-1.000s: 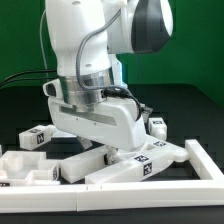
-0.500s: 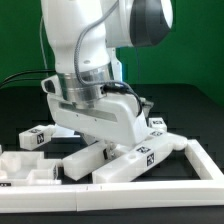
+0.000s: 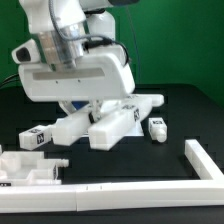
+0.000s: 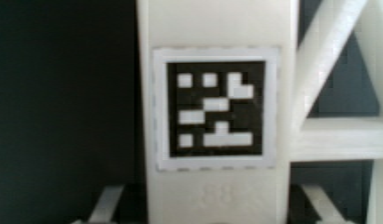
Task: Assemble chair
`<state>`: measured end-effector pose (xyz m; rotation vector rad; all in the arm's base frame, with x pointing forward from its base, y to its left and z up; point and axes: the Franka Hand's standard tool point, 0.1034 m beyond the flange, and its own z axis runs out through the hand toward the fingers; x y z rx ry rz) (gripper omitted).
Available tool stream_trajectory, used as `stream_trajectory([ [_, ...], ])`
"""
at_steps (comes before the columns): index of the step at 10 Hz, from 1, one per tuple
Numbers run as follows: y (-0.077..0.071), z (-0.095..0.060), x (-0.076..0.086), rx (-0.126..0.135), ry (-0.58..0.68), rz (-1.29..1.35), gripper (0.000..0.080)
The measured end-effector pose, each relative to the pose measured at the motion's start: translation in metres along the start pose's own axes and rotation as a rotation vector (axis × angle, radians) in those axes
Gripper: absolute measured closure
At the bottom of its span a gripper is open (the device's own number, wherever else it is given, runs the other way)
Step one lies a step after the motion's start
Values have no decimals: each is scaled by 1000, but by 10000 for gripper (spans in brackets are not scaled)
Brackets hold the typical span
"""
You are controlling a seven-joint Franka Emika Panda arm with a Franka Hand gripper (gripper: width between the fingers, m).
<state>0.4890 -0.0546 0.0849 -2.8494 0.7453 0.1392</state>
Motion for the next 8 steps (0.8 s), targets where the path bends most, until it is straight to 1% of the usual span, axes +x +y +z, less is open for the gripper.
stream_trajectory([
  [1, 4, 2, -5, -11, 44, -26, 517],
  [2, 3, 5, -7, -13, 33, -26, 517],
  [4, 4, 6, -7, -13, 32, -26, 517],
  [5, 7, 5, -7, -20, 27, -66, 517],
  [6, 20, 0, -7, -39, 14, -142, 517],
  [7, 39, -9, -6, -45, -4, -209, 517],
  [8, 60, -21, -2, -67, -25, -265, 517],
])
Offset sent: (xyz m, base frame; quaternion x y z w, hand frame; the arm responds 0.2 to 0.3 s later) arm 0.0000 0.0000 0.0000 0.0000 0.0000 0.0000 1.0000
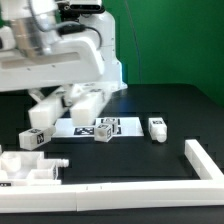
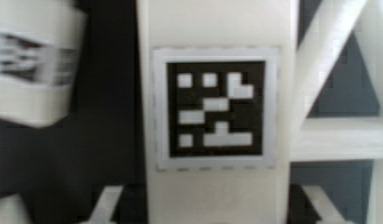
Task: Assemble chair
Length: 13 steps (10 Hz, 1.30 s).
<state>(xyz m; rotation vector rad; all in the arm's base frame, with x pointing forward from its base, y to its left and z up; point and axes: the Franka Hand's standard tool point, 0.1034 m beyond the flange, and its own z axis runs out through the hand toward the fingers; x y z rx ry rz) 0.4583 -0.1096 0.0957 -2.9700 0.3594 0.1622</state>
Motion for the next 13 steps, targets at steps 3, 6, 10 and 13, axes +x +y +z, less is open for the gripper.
stream_trajectory([
  [3, 10, -6, 5, -48, 45, -85, 516],
  [6, 17, -4, 4, -50, 39, -132, 515],
  [10, 88, 8, -11, -71, 43, -276, 515],
  [13, 83, 9, -13, -54, 43, -259, 515],
])
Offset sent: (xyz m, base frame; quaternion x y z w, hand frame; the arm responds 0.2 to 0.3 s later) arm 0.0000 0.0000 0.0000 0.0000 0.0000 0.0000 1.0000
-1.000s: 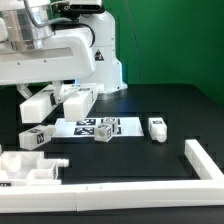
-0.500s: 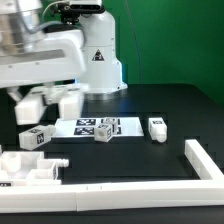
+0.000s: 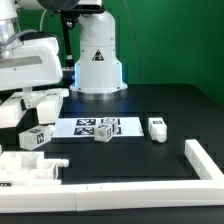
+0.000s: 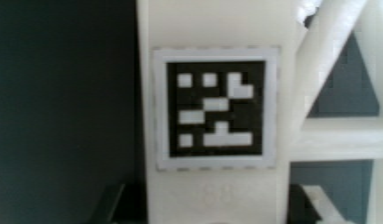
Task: Assemble chair
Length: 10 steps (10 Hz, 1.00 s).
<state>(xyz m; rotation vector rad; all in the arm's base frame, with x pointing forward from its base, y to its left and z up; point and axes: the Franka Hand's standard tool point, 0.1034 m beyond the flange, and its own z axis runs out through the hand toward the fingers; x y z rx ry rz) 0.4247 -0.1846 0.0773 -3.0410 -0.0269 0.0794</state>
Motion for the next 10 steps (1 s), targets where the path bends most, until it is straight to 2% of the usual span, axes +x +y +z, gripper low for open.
stream_trajectory([
  [1, 1, 1, -2, 1, -2, -14, 515],
  [3, 25, 5, -23, 3, -12, -68, 515],
  [4, 36, 4, -30, 3, -13, -89, 515],
  [5, 44, 2, -31, -8, 1, -95, 515],
  [9, 46, 10, -36, -7, -3, -93, 515],
  [10, 51, 15, -40, -8, -4, -28, 515],
])
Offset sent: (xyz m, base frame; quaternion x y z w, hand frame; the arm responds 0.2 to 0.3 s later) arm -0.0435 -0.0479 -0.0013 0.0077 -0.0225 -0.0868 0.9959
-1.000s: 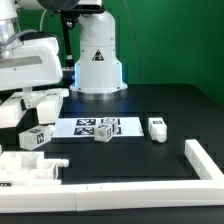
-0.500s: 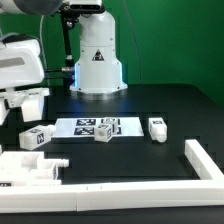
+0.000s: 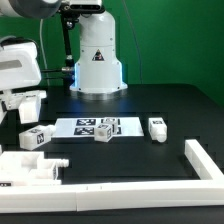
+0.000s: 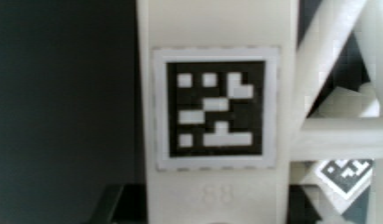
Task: Assemble chair
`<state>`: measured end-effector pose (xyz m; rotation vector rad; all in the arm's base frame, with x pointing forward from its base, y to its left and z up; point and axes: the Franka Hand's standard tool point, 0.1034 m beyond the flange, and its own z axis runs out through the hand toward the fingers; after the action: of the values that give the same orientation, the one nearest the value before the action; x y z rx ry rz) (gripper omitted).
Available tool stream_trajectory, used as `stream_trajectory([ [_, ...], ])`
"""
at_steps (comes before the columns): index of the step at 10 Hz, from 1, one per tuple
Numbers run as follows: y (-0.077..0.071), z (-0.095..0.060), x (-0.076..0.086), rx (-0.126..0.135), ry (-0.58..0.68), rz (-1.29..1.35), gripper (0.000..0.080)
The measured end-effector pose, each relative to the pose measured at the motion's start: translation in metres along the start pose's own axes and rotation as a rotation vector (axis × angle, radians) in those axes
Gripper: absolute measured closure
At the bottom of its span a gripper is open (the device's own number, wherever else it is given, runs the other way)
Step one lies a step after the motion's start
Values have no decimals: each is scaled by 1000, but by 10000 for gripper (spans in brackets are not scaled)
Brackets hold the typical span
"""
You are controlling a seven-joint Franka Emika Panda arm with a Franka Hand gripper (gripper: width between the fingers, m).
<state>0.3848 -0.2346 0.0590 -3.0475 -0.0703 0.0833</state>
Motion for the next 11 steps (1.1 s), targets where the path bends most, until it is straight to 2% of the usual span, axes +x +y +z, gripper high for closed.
stream_trajectory([
  [2, 26, 15, -23, 11, -14, 83, 515],
  [3, 27, 16, -22, 16, -23, 68, 515],
  [4, 30, 0, -7, 6, 12, 17, 515],
  [5, 30, 1, -9, 4, 13, 19, 515],
  [6, 31, 5, -11, 7, 5, 16, 515],
  [8, 41, 13, -15, 5, -9, 21, 515],
  [9, 40, 14, -15, 4, -11, 25, 515],
  [11, 38, 27, -19, 3, -31, 31, 515],
])
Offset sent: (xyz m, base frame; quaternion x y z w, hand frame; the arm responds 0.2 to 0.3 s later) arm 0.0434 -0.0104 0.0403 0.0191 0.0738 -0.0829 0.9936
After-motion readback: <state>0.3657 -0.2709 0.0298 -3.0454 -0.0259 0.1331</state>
